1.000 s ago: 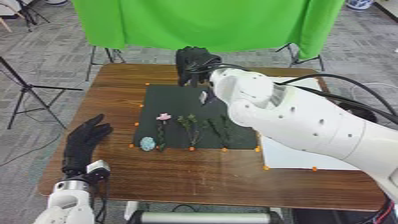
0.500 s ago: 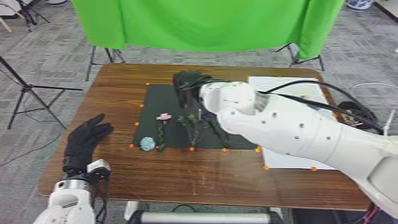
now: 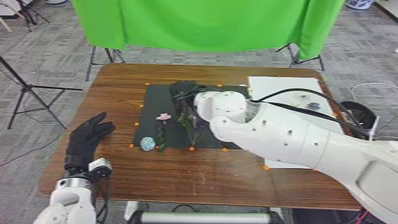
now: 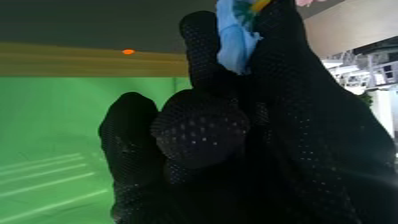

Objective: Arrange flowers

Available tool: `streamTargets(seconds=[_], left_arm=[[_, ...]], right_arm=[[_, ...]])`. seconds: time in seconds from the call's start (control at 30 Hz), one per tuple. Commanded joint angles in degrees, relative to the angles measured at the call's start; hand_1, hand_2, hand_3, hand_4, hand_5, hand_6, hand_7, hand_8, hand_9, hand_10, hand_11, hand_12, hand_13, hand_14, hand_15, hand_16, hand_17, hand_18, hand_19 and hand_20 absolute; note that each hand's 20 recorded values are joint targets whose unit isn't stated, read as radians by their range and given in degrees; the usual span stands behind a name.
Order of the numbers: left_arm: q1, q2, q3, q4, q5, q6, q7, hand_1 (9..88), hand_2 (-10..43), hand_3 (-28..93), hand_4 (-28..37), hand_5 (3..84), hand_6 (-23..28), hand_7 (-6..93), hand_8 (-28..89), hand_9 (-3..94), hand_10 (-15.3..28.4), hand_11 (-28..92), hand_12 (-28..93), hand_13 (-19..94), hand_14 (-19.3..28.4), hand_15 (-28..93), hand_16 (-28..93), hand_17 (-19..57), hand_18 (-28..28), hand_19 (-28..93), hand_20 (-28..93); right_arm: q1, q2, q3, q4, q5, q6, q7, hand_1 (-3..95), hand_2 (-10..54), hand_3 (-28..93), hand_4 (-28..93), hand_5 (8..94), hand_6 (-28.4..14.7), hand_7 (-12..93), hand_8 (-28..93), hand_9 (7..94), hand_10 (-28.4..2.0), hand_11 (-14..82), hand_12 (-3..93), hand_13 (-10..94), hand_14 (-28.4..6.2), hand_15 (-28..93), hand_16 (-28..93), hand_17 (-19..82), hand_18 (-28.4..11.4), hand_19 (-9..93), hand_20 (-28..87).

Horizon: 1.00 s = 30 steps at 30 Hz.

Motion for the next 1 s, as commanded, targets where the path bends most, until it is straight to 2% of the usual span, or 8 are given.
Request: streamTargets(seconds=[0.03,0.33,0.67,0.73,0.83,1.0], left_arm=[[0.46,-0.35,0.79,0.64,0.12,-1.04,-1.21,17.5,-3.9,76,-28.3,49.0,1.7,14.8,-8,51.5,13.5,21,13,42,16.9,24,-2,10.6,11.7,4,19],[0.13,-0.37,1.03,0.76,0.24,-1.46,-1.51,17.4,-3.9,76,-28.3,48.9,1.6,14.9,-7,51.5,13.5,21,13,42,16.8,24,-2,10.5,11.7,4,19],[0.4,-0.45,0.77,0.63,0.25,-1.45,-1.52,17.5,-3.9,76,-28.3,48.8,1.6,14.8,-7,51.4,13.5,21,13,42,16.7,24,-2,10.5,11.6,4,19],[0.3,-0.43,0.78,0.71,0.31,-1.65,-1.67,17.4,-4.0,76,-28.3,48.8,1.6,14.8,-8,51.4,13.4,21,13,42,16.8,24,-2,10.5,11.7,4,19],[0.25,-0.42,0.75,0.74,0.3,-1.64,-1.72,17.5,-4.0,76,-28.3,49.0,1.5,15.0,-7,51.4,13.4,21,13,42,16.8,24,-2,10.5,11.7,4,19],[0.39,-0.36,0.62,0.63,0.3,-1.6,-1.72,17.5,-4.1,76,-28.3,48.9,1.5,15.0,-8,51.4,13.5,21,13,42,16.8,24,-2,10.5,11.7,4,19]], right_arm=[[-0.38,-0.68,-0.57,1.21,-1.1,4.21,0.09,59.3,-9.5,64,-23,77.6,2.6,24,1,84.9,-10.3,3.7,30.0,91,-1.4,62,29,64,-13.0,93,55],[-0.43,-0.23,-0.56,1.15,-0.51,4.45,-0.04,57.2,-9.5,64,-21,74.8,2.7,21,1,79.5,-9.9,5.8,24.6,90,-1.7,61,29,62,-13.1,93,55],[-0.24,0.75,0.02,0.56,-0.23,1.38,0.2,54.5,-9.5,64,-20,72.9,2.7,21,1,73.8,-10.9,11.1,19.6,89,-1.9,61,29,61,-13.0,93,53],[-0.13,1.03,0.04,0.35,0.21,0.87,0.49,53.6,-9.5,64,-19,71.7,3.2,21,1,71.2,-11.2,12.3,16.9,88,-1.9,61,28,61,-13.0,93,54],[0.14,1.31,0.14,0.12,0.57,0.27,0.56,50.1,-9.5,66,-19,67.2,3.5,21,0,68.1,-12.1,12.5,15.9,88,-1.8,62,28,61,-13.0,93,53],[0.55,1.84,0.27,-0.48,0.88,-0.05,0.66,47.0,-9.5,70,-20,64.4,4.0,20,-1,65.7,-12.3,11.9,15.7,87,-1.9,62,28,60,-13.0,93,53]])
